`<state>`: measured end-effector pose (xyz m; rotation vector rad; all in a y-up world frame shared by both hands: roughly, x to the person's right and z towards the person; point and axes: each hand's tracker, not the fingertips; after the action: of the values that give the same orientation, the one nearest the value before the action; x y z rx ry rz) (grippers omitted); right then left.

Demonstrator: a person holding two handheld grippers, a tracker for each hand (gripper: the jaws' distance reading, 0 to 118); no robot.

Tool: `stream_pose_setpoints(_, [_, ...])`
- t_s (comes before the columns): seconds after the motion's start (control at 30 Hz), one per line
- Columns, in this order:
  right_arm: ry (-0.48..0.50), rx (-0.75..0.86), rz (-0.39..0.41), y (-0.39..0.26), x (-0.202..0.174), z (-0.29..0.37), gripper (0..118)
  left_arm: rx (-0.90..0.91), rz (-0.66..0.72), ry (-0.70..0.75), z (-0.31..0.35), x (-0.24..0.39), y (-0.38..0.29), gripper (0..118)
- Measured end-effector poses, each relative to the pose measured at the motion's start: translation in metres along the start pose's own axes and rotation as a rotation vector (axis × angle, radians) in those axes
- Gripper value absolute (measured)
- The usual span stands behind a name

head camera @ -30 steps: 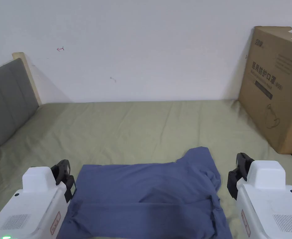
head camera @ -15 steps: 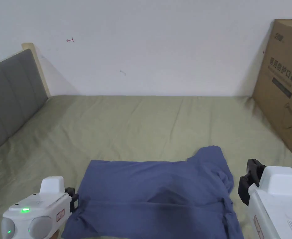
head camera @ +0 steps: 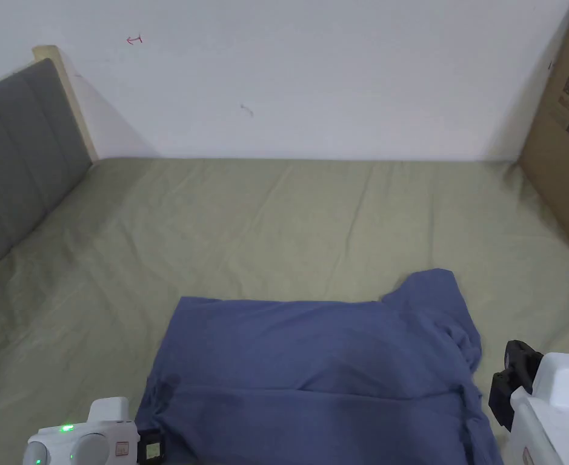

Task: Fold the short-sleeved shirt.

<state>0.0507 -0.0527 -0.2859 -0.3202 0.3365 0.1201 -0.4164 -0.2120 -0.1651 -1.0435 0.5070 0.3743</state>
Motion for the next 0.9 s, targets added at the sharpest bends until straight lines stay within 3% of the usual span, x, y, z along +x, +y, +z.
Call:
stream_pose_setpoints(0.03, [-0.002,-0.013,-0.003,-0.003,0.001,-0.002,0,-0.007,-0.011,0.001,-0.007,0.002,-0.001,46])
stream_pose_setpoints(0.07, [-0.005,-0.024,-0.005,-0.005,0.002,-0.004,0,-0.022,-0.014,-0.005,-0.013,0.001,-0.002,36])
stream_pose_setpoints(0.13, [-0.009,-0.051,-0.016,-0.011,0.007,-0.007,0,-0.005,-0.014,-0.027,-0.014,0.003,-0.004,5])
stream_pose_setpoints(0.3, [-0.015,-0.197,-0.035,-0.036,0.021,-0.023,2,0.030,-0.046,-0.038,-0.005,0.010,-0.004,3])
stream_pose_setpoints(0.33, [-0.010,-0.247,-0.031,-0.045,0.024,-0.029,14,0.040,-0.048,-0.039,0.002,0.011,-0.004,3])
stream_pose_setpoints(0.37, [-0.003,-0.307,-0.024,-0.053,0.026,-0.037,37,0.051,-0.055,-0.038,0.005,0.010,-0.003,3])
stream_pose_setpoints(0.43, [0.012,-0.419,-0.004,-0.077,0.030,-0.054,94,0.078,-0.034,-0.054,0.014,0.006,-0.001,3])
stream_pose_setpoints(0.47, [0.026,-0.453,-0.003,-0.088,0.030,-0.060,99,0.083,-0.033,-0.059,0.019,0.006,0.000,3])
stream_pose_setpoints(0.57, [0.027,-0.552,0.014,-0.118,0.026,-0.078,97,0.105,-0.020,-0.077,0.027,0.003,0.005,3])
stream_pose_setpoints(0.67, [0.048,-0.608,-0.086,-0.140,0.029,-0.091,85,0.111,-0.022,-0.078,0.030,0.005,0.007,3])
stream_pose_setpoints(0.7, [0.053,-0.614,-0.114,-0.144,0.031,-0.093,77,0.108,-0.024,-0.078,0.030,0.005,0.006,3])
stream_pose_setpoints(0.83, [0.116,-0.614,-0.139,-0.153,0.037,-0.096,11,0.098,-0.016,-0.079,0.030,0.007,0.003,3])
stream_pose_setpoints(0.9, [0.142,-0.608,-0.163,-0.151,0.041,-0.092,9,0.095,-0.005,-0.081,0.030,0.006,0.001,3])
